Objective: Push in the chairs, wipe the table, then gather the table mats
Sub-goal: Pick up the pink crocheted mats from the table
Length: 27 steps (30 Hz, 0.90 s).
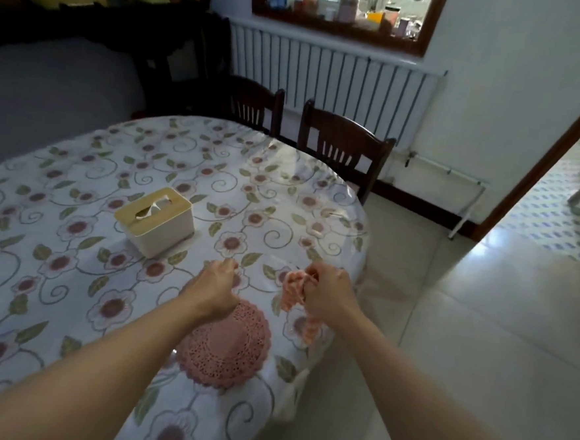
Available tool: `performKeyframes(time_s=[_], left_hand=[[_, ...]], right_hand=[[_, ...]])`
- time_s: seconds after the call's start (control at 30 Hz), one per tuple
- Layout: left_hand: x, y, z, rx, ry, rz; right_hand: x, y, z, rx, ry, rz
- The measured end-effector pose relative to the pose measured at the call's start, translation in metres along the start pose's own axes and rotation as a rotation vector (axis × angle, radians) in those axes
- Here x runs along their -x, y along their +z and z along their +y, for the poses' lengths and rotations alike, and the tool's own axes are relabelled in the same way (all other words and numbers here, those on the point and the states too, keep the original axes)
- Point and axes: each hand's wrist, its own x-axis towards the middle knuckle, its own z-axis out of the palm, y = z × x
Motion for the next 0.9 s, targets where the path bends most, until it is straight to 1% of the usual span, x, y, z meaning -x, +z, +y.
performKeyframes(time_s=[0.13, 0.27, 0.37, 0.47, 0.6, 0.67, 0.8, 0.9], left_hand=[[-0.049, -0.008, 0.021, 0.002, -0.006, -0.003], [-0.1, -0.011, 0.037, 0.02, -0.014, -0.002], [-0.133, -0.014, 0.052, 0.014, -0.023, -0.02], [-0.156, -0.016, 0.065, 0.028, -0.041, -0.032], [-0.178, -0.012, 0.073, 0.054, -0.103, -0.027], [-0.185, -0.009, 0.078, 0.059, -0.145, -0.01], [-0.186, 0.004, 0.087, 0.056, -0.255, 0.012], [-0.174, 0.018, 0.089, 0.154, -0.368, 0.019]], right_hand=[[-0.044, -0.023, 0.016, -0.031, 0.007, 0.003], [-0.094, -0.043, 0.028, 0.03, -0.009, -0.002], [-0.135, -0.056, 0.034, 0.055, -0.019, 0.05], [-0.171, -0.064, 0.039, 0.051, -0.038, 0.072], [-0.216, -0.066, 0.051, 0.049, -0.067, 0.038], [-0.233, -0.065, 0.059, 0.015, -0.078, -0.02], [-0.25, -0.057, 0.077, 0.096, -0.108, -0.26], [-0.257, -0.046, 0.08, 0.114, -0.139, -0.39]])
